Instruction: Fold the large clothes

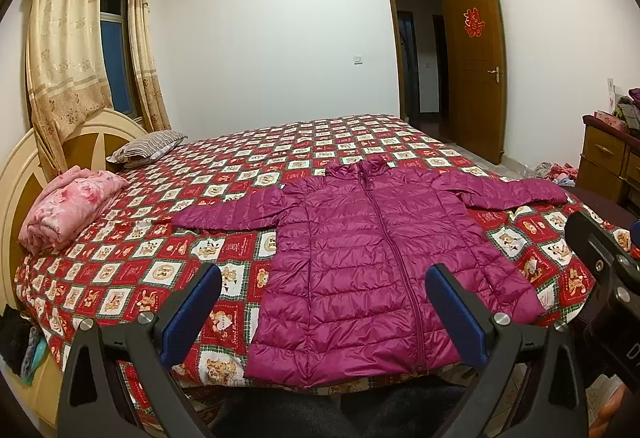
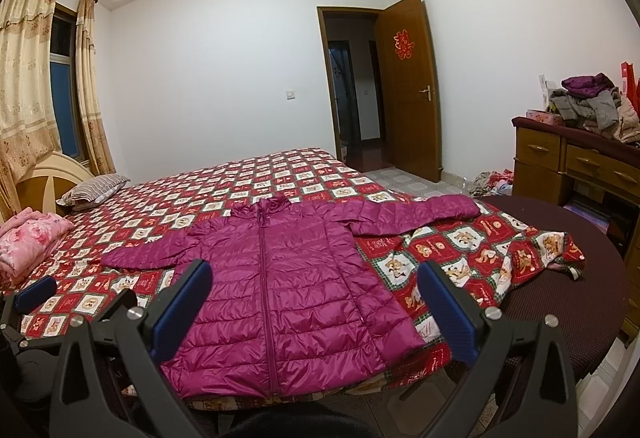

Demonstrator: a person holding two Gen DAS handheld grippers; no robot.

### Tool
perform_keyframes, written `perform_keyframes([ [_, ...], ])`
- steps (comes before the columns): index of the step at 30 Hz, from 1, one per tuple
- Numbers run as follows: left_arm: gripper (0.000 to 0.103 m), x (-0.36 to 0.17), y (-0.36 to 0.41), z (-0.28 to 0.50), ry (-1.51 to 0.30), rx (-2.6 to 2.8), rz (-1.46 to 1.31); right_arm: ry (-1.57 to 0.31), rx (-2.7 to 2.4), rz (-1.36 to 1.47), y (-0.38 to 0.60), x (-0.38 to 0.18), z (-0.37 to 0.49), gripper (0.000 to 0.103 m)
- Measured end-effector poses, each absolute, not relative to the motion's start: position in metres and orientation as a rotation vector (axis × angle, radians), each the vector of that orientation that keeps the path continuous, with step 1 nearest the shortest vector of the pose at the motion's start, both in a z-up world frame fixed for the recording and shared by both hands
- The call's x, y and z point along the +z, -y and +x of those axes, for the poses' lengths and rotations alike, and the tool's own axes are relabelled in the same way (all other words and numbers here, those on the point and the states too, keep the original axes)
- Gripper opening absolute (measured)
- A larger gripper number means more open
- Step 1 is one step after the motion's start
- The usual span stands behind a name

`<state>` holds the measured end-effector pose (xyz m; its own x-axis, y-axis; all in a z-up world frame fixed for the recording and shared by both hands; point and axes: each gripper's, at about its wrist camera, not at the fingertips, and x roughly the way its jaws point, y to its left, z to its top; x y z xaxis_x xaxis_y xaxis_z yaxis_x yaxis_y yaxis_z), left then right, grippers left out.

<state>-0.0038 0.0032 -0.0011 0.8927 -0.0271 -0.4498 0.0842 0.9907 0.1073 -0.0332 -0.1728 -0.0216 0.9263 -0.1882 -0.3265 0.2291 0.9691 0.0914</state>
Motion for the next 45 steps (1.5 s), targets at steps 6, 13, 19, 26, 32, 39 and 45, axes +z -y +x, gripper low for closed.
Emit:
perform_keyframes([
  [6,0.102,-0.002,-0.002,-0.002,-0.479,-0.060,0.120,-0.344,-0.215,0.115,0.170,-0.025,-0.030,0.103],
  [13,0.102,-0.007,-0.005,0.008,-0.505,-0.071,0.110,-0.348,-0.225,0.107,0.172,-0.027,-0.026,0.103],
  [19,0.102,-0.021,-0.010,0.046,-0.596,-0.107,0.084,-0.345,-0.269,0.117,0.187,-0.029,-0.004,0.103],
  [26,0.102,-0.027,-0.013,0.098,-0.621,-0.148,0.118,-0.350,-0.332,0.125,0.206,-0.025,0.043,0.103],
  [32,0.102,-0.031,-0.026,0.156,-0.620,-0.166,0.146,-0.428,-0.461,0.010,0.225,-0.031,0.107,0.103],
  [39,0.102,-0.036,-0.039,0.228,-0.639,-0.152,0.160,-0.505,-0.510,0.013,0.269,-0.048,0.162,0.103],
  [45,0.102,-0.038,-0.045,0.298,-0.658,-0.126,0.151,-0.607,-0.522,0.148,0.333,-0.053,0.207,0.091],
])
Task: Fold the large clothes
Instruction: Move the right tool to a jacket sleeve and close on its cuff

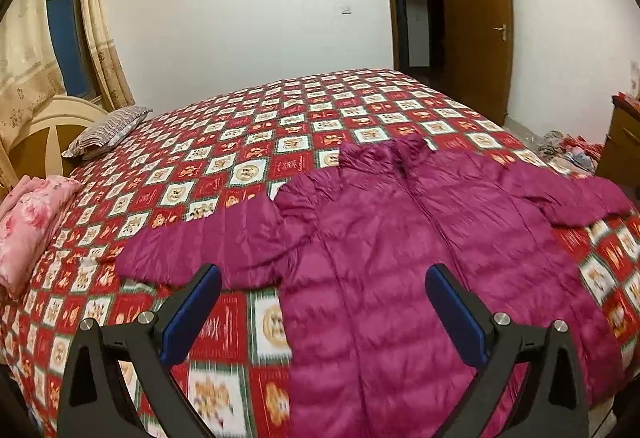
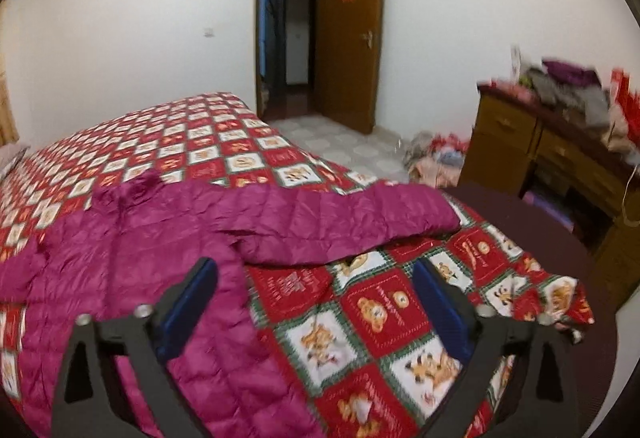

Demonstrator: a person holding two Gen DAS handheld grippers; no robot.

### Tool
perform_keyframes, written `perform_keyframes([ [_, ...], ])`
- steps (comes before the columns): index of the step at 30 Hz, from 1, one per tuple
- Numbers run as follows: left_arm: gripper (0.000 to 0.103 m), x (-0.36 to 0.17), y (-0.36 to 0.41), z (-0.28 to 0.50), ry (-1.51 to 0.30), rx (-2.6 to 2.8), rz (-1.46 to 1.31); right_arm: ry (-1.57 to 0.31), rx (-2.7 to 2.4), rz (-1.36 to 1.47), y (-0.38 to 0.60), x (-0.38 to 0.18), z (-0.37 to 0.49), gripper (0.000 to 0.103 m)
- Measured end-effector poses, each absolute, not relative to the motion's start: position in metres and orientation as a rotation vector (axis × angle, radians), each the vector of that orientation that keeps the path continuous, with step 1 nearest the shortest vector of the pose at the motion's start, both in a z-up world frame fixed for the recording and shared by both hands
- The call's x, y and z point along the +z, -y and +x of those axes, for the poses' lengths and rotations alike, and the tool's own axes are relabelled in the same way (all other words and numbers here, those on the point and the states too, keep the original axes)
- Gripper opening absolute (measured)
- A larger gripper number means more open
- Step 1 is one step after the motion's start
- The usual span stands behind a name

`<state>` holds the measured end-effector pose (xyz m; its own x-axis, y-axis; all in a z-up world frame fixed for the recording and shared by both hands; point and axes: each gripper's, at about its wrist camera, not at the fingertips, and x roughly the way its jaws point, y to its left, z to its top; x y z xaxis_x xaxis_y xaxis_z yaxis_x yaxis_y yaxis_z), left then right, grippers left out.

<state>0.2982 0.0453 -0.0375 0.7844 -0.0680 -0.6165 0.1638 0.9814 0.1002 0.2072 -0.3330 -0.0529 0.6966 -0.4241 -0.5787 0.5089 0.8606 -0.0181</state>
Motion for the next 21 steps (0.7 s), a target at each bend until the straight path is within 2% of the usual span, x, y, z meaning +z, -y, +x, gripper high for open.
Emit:
perform_keyframes([
  [10,0.102,-0.089,-0.062,0.376,-0.698,-0.026,0.037,-0.633,-0.820,0.501,0.498,-0.096,0.234,0.089],
  [14,0.102,-0.119,-0.053,0.391,-0.726,0.002,0.082,-0.631,-0.837,0.635,0.529,-0.114,0.241,0.087],
  [17,0.102,-0.138,-0.049,0.397,-0.730,0.014,0.096,-0.668,-0.830,0.607,0.530,-0.122,0.259,0.083],
  [19,0.102,-0.147,-0.048,0.401,-0.732,0.012,0.096,-0.716,-0.797,0.582,0.529,-0.131,0.275,0.059],
  [20,0.102,-0.153,-0.047,0.402,-0.734,0.014,0.107,-0.735,-0.787,0.585,0.530,-0.136,0.278,0.053],
  [21,0.102,-0.157,-0.046,0.404,-0.737,0.017,0.115,-0.748,-0.783,0.591,0.531,-0.140,0.280,0.042],
])
